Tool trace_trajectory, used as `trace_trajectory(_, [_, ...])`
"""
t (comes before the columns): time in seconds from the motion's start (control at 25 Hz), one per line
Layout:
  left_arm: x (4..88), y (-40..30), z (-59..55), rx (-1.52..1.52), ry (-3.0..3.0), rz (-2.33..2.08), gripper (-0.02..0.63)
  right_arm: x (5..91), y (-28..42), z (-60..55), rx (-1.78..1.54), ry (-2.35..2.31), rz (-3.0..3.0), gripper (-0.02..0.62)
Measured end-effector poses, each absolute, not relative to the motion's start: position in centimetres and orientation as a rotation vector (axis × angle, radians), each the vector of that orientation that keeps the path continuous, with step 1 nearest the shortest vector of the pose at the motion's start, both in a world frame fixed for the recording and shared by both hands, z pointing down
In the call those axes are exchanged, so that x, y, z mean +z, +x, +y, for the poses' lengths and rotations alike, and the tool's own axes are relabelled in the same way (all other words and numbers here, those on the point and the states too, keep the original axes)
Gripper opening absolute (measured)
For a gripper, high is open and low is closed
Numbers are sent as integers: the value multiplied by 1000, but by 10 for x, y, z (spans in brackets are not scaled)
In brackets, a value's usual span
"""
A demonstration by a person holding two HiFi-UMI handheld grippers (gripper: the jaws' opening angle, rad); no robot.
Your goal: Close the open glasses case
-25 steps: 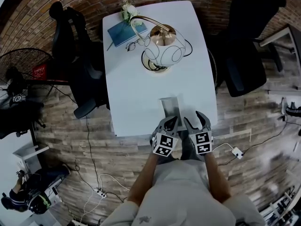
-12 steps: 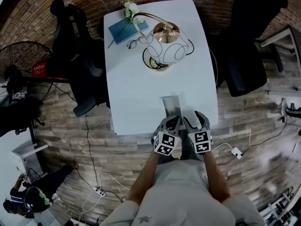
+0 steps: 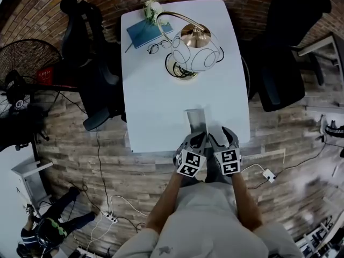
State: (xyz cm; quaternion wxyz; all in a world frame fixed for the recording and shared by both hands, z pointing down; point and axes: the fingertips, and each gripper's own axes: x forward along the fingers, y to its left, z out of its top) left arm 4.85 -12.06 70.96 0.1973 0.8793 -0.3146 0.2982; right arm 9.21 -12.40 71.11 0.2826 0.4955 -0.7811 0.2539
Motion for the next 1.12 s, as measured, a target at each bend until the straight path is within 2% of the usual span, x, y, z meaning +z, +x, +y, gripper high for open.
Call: trace_trajectory(1.12, [712, 35, -113, 830, 2438, -915, 5, 709, 79, -122, 662, 1295, -2108, 261])
